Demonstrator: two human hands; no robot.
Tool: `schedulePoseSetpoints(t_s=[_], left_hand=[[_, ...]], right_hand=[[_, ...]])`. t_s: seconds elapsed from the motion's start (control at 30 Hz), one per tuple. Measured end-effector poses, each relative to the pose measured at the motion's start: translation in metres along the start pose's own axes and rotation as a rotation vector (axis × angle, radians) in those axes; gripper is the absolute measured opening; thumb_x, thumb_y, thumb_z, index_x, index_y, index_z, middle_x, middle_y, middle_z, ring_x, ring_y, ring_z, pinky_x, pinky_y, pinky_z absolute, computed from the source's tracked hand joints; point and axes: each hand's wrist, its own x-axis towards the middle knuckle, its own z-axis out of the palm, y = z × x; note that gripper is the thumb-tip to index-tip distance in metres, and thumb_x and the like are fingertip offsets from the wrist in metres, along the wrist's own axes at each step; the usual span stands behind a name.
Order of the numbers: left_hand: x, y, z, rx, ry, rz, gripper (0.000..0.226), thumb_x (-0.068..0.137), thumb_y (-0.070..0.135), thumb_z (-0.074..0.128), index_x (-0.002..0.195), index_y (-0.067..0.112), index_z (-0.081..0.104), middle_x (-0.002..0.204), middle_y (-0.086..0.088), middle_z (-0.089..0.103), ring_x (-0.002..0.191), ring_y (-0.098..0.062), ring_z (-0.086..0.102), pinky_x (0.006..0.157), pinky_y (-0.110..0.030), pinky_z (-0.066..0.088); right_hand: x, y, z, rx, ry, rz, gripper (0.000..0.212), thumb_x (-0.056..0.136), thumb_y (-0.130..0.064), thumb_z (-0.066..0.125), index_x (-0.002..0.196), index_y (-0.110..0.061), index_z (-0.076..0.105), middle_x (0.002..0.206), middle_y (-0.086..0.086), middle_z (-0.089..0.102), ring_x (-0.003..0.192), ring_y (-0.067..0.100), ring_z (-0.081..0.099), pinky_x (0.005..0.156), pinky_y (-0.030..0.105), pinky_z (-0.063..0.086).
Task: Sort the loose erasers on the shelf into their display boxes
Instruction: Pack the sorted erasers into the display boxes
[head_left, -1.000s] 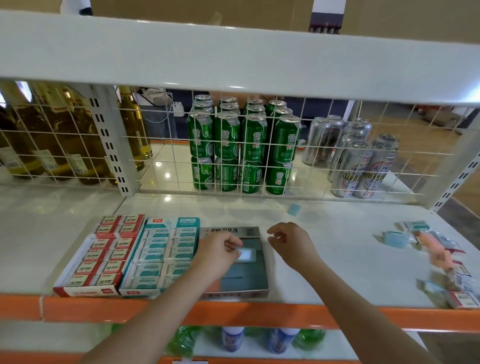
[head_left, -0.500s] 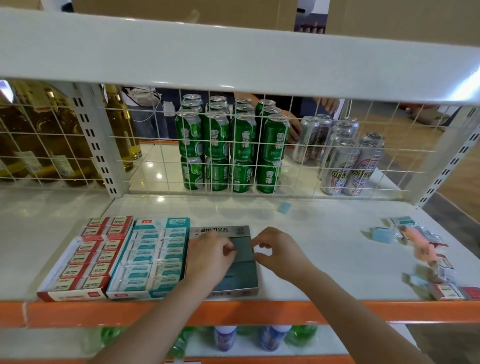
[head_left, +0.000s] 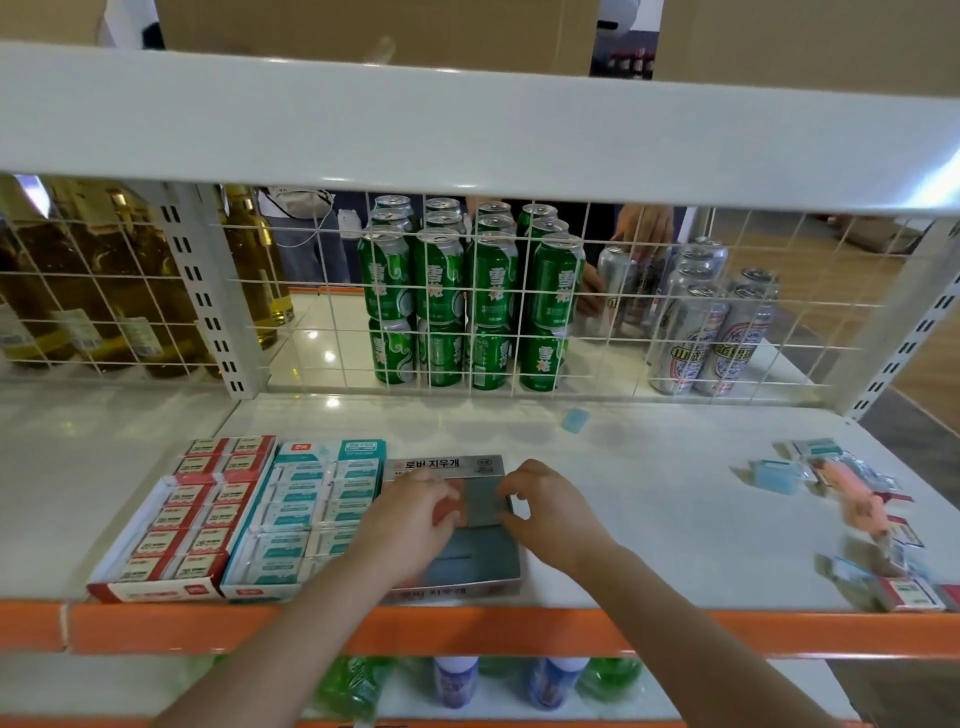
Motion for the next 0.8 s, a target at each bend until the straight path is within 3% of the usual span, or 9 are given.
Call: schedulePoseSetpoints(t_s=[0.13,0.33,0.5,0.7,0.8], left_hand=[[0.015,0.017,-0.006,-0.040,-0.014,-0.008,0.029,0.093,0.025,0.051,0.120,0.020,0.058,0.118,0.003,0.055,0.106,-0.012,0.053,0.093,-0.027,0.043],[0.048,0.067,0.015,-0.094,-0.041,0.056,0.024,0.092,0.019,0.051,0.113,0.018,0.060,0.113,0.004,0.057,0.101,-0.012,0.056,0.086,-0.023,0.042],[0.071,0.108,0.049,-0.089,-0.104,0.074,0.007,0.089,0.020,0.052,0.093,0.022,0.058,0.101,0.004,0.060,0.095,-0.016,0.058,0.082,-0.032,0.048],[0.100,0.135,0.083,-0.004,-0.152,0.078,0.036,0.094,0.029,0.047,0.128,0.016,0.048,0.132,-0.001,0.046,0.119,-0.020,0.049,0.098,-0.030,0.039],[0.117,0.137,0.092,0.070,-0.152,0.059,0.040,0.093,0.030,0.047,0.128,0.011,0.047,0.138,-0.007,0.043,0.124,-0.023,0.045,0.099,-0.031,0.039]], right_hand=[[-0.008,0.022,-0.015,0.062,0.062,0.093,0.025,0.089,-0.018,0.056,0.112,-0.016,0.063,0.105,0.000,0.055,0.098,0.015,0.056,0.077,0.016,0.038],[-0.029,0.080,-0.050,0.033,0.138,0.262,0.026,0.087,-0.012,0.056,0.112,-0.014,0.064,0.106,0.004,0.058,0.097,0.016,0.057,0.078,0.016,0.037],[-0.050,0.128,-0.077,-0.026,0.160,0.397,0.034,0.088,-0.014,0.055,0.121,-0.015,0.059,0.120,0.004,0.057,0.108,0.017,0.055,0.086,0.020,0.038],[-0.066,0.181,-0.101,-0.115,0.163,0.525,0.047,0.088,-0.015,0.054,0.134,-0.011,0.046,0.141,0.006,0.042,0.128,0.021,0.043,0.103,0.026,0.033],[-0.068,0.202,-0.112,-0.149,0.169,0.568,0.047,0.088,-0.013,0.052,0.134,-0.011,0.045,0.143,0.007,0.040,0.128,0.023,0.042,0.101,0.025,0.033]])
